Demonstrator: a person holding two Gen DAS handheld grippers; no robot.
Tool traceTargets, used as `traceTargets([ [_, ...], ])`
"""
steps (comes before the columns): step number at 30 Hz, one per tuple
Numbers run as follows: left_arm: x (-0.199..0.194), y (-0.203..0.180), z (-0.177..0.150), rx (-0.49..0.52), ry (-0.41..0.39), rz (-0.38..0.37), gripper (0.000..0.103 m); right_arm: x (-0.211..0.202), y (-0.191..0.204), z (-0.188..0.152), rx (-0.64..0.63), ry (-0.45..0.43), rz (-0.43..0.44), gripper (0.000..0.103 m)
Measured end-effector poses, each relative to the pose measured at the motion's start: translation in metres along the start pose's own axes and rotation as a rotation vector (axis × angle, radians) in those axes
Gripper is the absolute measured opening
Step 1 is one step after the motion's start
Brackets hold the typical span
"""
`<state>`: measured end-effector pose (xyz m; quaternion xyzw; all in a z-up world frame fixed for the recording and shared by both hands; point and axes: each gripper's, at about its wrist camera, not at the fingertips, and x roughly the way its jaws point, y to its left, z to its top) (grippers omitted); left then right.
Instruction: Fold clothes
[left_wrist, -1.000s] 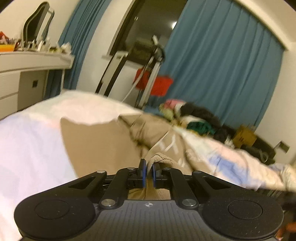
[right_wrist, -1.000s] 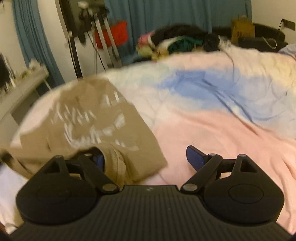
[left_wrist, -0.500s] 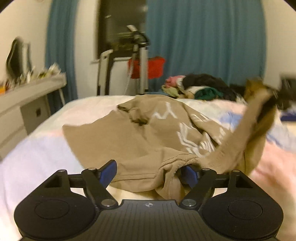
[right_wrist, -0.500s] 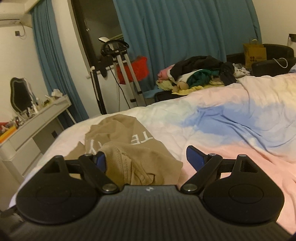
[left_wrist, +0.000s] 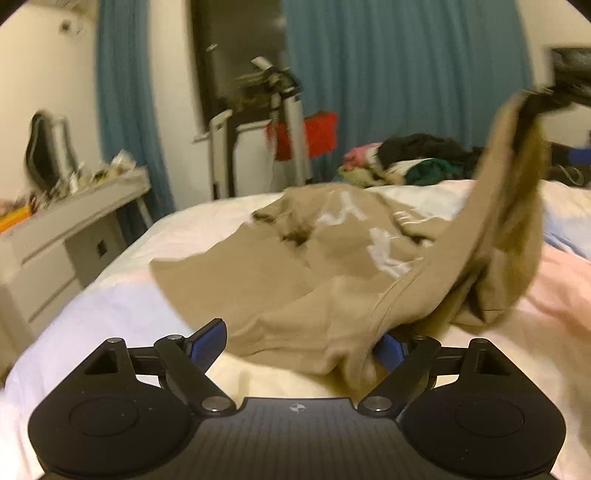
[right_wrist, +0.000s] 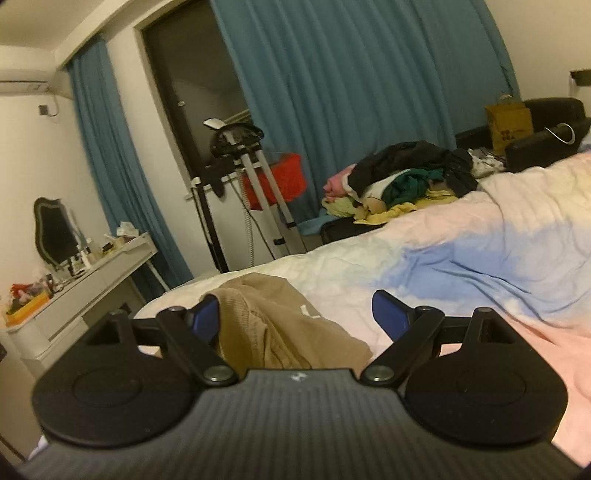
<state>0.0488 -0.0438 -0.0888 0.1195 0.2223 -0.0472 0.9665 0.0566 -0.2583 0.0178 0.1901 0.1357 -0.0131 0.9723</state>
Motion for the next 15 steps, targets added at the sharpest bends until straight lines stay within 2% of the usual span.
traceTargets([
  [2, -0.002, -0.015, -0.002, 0.080, -0.041, 0.030, 0.087, -0.002, 0.003, -0.001, -0.016, -0.009, 0.010, 0.087],
  [3, -0.001, -0.020, -0.003, 0.108, -0.055, 0.064, 0.087, -0.003, 0.004, -0.001, -0.023, -0.014, 0.014, 0.087],
  [5, 0.003, -0.022, -0.003, 0.103, -0.050, 0.166, 0.087, -0.004, 0.005, -0.002, -0.037, -0.029, 0.003, 0.087],
  [7, 0.005, -0.006, -0.001, 0.017, -0.025, 0.257, 0.087, -0.002, 0.004, -0.003, -0.056, -0.036, -0.035, 0.087],
  [9, 0.003, 0.014, 0.002, -0.081, -0.020, 0.326, 0.089, 0.004, 0.004, -0.005, -0.094, -0.005, -0.102, 0.087],
  [12, -0.013, 0.050, 0.010, -0.273, -0.048, 0.379, 0.091, 0.016, 0.011, -0.015, -0.222, 0.087, -0.165, 0.087],
  [15, -0.030, 0.069, 0.016, -0.384, -0.086, 0.396, 0.091, 0.027, 0.015, -0.034, -0.333, 0.231, -0.206, 0.087],
])
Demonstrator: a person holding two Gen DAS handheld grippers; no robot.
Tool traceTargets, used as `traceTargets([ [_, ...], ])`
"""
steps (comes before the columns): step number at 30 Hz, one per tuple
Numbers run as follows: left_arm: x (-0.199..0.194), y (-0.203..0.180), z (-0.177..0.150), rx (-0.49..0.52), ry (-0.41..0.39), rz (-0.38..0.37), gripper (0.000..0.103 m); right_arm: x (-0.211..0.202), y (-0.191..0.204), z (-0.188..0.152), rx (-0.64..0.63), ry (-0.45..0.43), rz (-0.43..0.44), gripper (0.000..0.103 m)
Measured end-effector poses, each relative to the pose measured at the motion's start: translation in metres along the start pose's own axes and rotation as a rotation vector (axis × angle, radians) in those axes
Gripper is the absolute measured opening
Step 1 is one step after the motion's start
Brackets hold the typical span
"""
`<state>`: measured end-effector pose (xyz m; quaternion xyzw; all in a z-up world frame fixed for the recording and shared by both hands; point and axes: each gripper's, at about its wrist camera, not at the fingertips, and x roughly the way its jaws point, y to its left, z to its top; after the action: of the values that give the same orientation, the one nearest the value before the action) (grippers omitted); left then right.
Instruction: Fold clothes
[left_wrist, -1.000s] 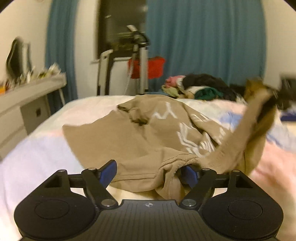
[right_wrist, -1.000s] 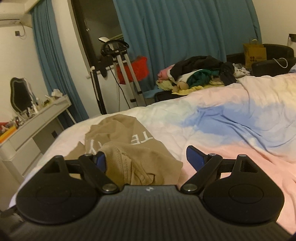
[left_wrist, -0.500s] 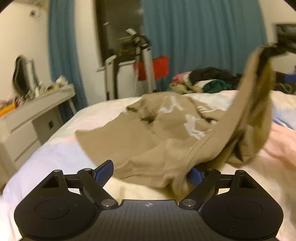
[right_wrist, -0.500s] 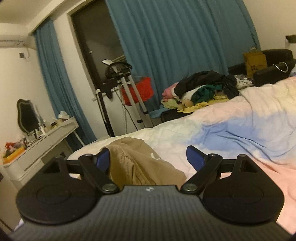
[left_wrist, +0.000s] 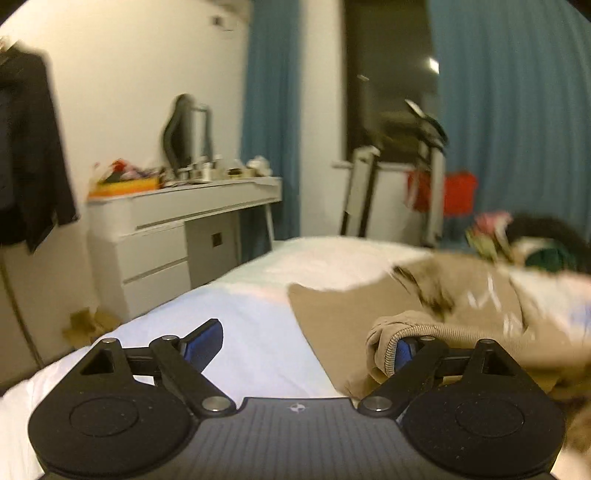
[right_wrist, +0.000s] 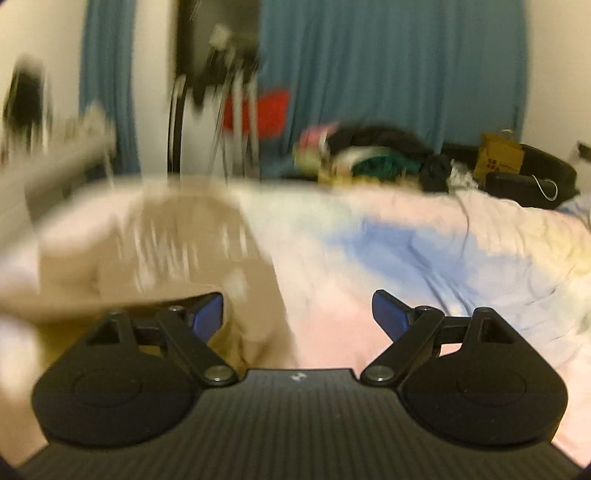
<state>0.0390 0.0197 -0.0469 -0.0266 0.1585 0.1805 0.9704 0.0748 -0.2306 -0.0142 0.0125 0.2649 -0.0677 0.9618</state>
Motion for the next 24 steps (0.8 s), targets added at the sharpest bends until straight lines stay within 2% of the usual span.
traceTargets([
  [1, -0.005, 0.003, 0.004, -0.010, -0.012, -0.003, 0.091, 0.004, 0.003, -0.005, -0.030, 0.045, -0.007, 0.087],
  [4, -0.022, 0.006, 0.015, -0.015, -0.054, -0.018, 0.093, -0.007, -0.009, -0.002, 0.061, 0.037, -0.012, 0.087],
  [6, -0.036, 0.012, 0.032, -0.048, -0.088, -0.033, 0.093, -0.029, -0.015, 0.011, 0.090, -0.040, -0.024, 0.087],
  [8, -0.050, 0.018, 0.060, -0.081, -0.141, -0.030, 0.093, -0.056, -0.018, 0.040, 0.080, -0.118, -0.010, 0.087],
  [10, -0.063, 0.024, 0.100, -0.133, -0.189, -0.046, 0.095, -0.086, -0.019, 0.074, 0.041, -0.194, 0.004, 0.087],
  [12, -0.076, 0.028, 0.152, -0.173, -0.260, -0.063, 0.097, -0.125, -0.013, 0.115, -0.040, -0.299, -0.017, 0.087],
  [14, -0.096, 0.033, 0.206, -0.195, -0.339, -0.076, 0.100, -0.165, -0.011, 0.157, -0.069, -0.387, -0.018, 0.087],
  [18, -0.140, 0.037, 0.311, -0.124, -0.510, -0.066, 0.102, -0.243, -0.016, 0.235, -0.102, -0.532, -0.010, 0.087],
  [20, -0.167, 0.045, 0.353, -0.100, -0.580, -0.087, 0.103, -0.281, -0.019, 0.269, -0.116, -0.588, -0.009, 0.087],
  [24, -0.226, 0.065, 0.419, -0.094, -0.643, -0.156, 0.103, -0.350, -0.027, 0.312, -0.126, -0.683, 0.026, 0.087],
])
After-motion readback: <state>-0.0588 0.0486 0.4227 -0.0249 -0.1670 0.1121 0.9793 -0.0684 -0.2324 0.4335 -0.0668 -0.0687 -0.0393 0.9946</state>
